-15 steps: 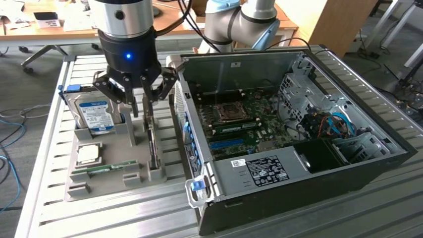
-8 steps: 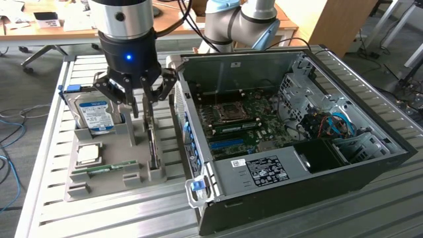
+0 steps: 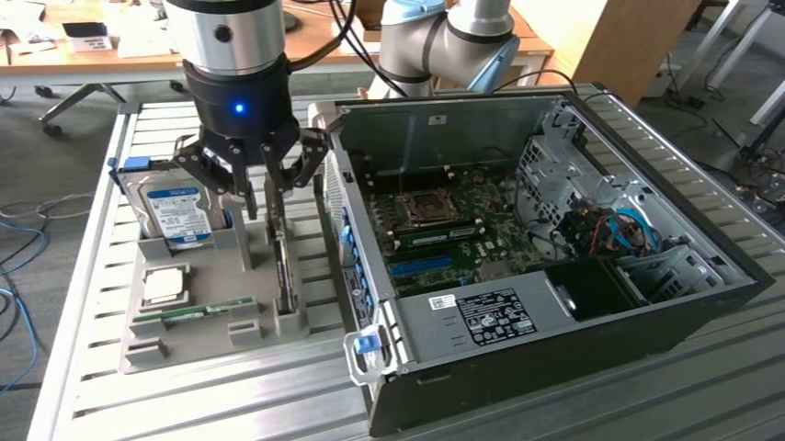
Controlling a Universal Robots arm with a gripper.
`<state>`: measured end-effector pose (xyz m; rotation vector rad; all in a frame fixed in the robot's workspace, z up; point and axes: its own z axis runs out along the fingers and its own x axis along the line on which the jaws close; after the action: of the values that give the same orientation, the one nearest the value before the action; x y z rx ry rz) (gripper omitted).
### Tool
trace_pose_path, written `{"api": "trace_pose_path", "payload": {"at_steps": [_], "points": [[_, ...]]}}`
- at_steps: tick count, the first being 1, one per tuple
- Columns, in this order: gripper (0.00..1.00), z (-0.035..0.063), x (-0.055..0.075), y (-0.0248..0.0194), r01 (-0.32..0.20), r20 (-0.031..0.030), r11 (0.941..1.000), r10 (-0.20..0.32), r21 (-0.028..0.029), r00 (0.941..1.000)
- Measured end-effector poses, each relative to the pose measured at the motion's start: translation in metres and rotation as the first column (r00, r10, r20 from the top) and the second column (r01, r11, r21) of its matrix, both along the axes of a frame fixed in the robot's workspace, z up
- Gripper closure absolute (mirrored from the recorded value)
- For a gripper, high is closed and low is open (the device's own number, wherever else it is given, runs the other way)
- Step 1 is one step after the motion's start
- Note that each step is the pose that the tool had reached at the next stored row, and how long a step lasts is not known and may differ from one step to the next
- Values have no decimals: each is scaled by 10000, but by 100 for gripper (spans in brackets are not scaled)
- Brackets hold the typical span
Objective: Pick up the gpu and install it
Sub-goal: 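Pick up the gpu and move the gpu toward the slot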
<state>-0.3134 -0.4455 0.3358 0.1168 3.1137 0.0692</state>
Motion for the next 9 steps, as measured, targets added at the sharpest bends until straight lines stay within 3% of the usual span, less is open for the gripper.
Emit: {"api": "trace_pose_path", "payload": {"at_steps": [9], "points": [[64,-38,0,0,0,0,10000,0,0,10000]]}}
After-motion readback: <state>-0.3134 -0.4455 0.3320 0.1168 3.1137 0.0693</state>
